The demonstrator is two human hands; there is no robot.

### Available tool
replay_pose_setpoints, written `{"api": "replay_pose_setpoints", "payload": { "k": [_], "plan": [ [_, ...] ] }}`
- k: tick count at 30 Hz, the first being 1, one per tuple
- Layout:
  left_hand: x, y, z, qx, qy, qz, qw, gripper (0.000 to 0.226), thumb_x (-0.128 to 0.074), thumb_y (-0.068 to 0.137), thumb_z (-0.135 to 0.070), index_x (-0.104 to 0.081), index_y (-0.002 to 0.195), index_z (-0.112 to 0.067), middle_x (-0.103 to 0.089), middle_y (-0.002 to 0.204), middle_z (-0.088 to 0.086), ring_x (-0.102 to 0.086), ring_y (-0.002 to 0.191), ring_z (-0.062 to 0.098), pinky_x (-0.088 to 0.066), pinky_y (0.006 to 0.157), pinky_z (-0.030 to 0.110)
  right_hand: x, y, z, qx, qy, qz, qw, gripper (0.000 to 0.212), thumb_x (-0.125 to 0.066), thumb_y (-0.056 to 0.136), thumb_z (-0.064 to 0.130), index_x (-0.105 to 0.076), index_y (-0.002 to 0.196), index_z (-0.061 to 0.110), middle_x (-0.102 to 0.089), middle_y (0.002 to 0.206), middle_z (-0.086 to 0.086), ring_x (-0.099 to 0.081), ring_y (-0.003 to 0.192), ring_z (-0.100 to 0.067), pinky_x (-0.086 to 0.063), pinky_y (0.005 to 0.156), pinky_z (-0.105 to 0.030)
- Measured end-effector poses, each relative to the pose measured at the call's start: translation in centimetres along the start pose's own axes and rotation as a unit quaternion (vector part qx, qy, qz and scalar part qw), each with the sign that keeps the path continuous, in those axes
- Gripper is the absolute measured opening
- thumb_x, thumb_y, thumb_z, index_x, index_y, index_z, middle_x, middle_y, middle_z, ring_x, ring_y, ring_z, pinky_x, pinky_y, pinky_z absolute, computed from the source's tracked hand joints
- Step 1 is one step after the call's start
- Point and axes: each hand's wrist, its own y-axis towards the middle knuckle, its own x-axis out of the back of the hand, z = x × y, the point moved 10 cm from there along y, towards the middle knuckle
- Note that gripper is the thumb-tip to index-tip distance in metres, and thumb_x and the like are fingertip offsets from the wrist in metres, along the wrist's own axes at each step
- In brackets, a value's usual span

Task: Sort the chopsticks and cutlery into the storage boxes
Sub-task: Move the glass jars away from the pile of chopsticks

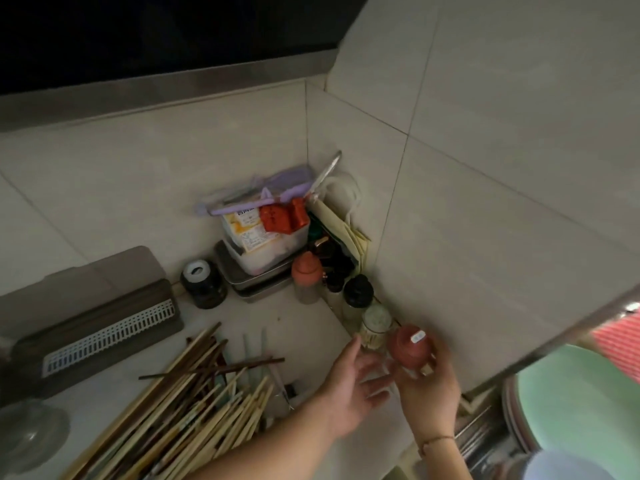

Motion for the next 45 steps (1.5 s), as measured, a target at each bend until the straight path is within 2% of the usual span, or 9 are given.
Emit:
{"api": "replay_pose_setpoints", "payload": {
  "k": [11,15,20,23,26,30,35,40,45],
  "plan": [
    [0.3,1.7,0.4,-0.003,-0.040,-0.011,0.999,0.062,-0.048,0.091,-0.059,-0.067,0.115,-0.005,-0.064,0.117,0.014,-0.057,0.109,0.028,-0.036,0.108,0.042,-2.0,0.7,-2.1,0.014,-0.008,-0.013,1.000,0.079,-0.084,0.059,0.004,-0.052,0.130,0.021,-0.062,0.117,-0.009,-0.061,0.105,-0.029,-0.050,0.088,-0.040],
    [0.2,1.6,0.0,-0.008,-0.028,-0.015,0.999,0.061,-0.048,0.091,-0.058,-0.065,0.116,-0.005,-0.064,0.115,0.016,-0.055,0.105,0.028,-0.042,0.097,0.037,-2.2,0.7,-1.7,0.048,-0.025,-0.015,0.998,0.077,-0.084,0.063,0.004,-0.051,0.132,0.015,-0.059,0.122,-0.013,-0.059,0.110,-0.031,-0.046,0.090,-0.036],
    [1.3,0.5,-0.9,-0.031,0.021,-0.014,0.999,0.054,-0.047,0.090,-0.056,-0.066,0.112,-0.011,-0.066,0.111,0.007,-0.059,0.093,0.023,-0.044,0.075,0.031,-2.3,0.0,-3.0,0.076,-0.063,-0.001,0.995,0.097,-0.090,0.056,0.010,-0.040,0.139,0.015,-0.050,0.133,-0.015,-0.056,0.115,-0.034,-0.049,0.093,-0.050],
    [3.9,-1.0,-2.2,-0.058,0.047,-0.028,0.997,0.062,-0.049,0.081,-0.059,-0.062,0.121,-0.014,-0.062,0.122,0.006,-0.061,0.107,0.026,-0.048,0.085,0.032,-0.7,-1.6,-3.5,0.077,-0.079,-0.093,0.990,0.086,-0.089,0.056,0.027,-0.048,0.129,0.005,-0.049,0.117,-0.024,-0.049,0.107,-0.036,-0.048,0.087,-0.051],
    [7.7,-3.5,-4.2,-0.081,0.013,-0.047,0.995,0.060,-0.047,0.087,-0.059,-0.061,0.124,-0.013,-0.063,0.126,0.008,-0.061,0.113,0.030,-0.045,0.098,0.040,-0.5,-4.4,-0.4,0.161,-0.103,-0.151,0.970,0.054,-0.065,0.070,0.049,-0.061,0.097,0.002,-0.050,0.090,-0.017,-0.052,0.079,-0.034,-0.046,0.070,-0.045],
    [13.7,-7.6,-6.5,-0.122,-0.110,-0.075,0.984,0.059,-0.040,0.096,-0.055,-0.060,0.124,-0.007,-0.068,0.118,0.016,-0.062,0.112,0.037,-0.040,0.105,0.049,-7.0,-7.3,6.3,0.299,-0.031,-0.011,0.954,0.026,-0.058,0.082,0.032,-0.065,0.077,0.008,-0.056,0.079,-0.007,-0.055,0.070,-0.028,-0.043,0.067,-0.032],
    [20.6,-14.2,-8.5,-0.197,-0.161,-0.114,0.960,0.047,-0.042,0.098,-0.046,-0.064,0.118,-0.009,-0.070,0.110,0.015,-0.066,0.092,0.031,-0.048,0.086,0.042,-18.3,-14.5,13.8,0.306,0.027,0.257,0.916,0.014,-0.054,0.081,0.038,-0.063,0.081,0.027,-0.057,0.081,0.018,-0.057,0.078,-0.007,-0.040,0.068,-0.011],
    [29.3,-21.0,-8.6,-0.270,-0.200,-0.183,0.924,0.039,-0.050,0.086,-0.038,-0.064,0.112,-0.012,-0.069,0.102,0.013,-0.066,0.091,0.027,-0.052,0.076,0.038,-27.0,-25.4,18.6,0.369,0.006,0.440,0.819,0.015,-0.055,0.082,0.038,-0.062,0.094,0.034,-0.058,0.090,0.025,-0.057,0.084,0.001,-0.044,0.076,-0.012],
    [36.9,-27.5,-6.2,-0.302,-0.232,-0.284,0.880,0.030,-0.042,0.100,-0.026,-0.067,0.104,-0.010,-0.070,0.091,0.010,-0.064,0.084,0.024,-0.050,0.067,0.034,-33.0,-36.0,21.0,0.441,-0.068,0.559,0.699,0.023,-0.057,0.085,0.031,-0.059,0.108,0.035,-0.059,0.106,0.018,-0.052,0.093,0.003,-0.045,0.083,-0.015]
  ]
}}
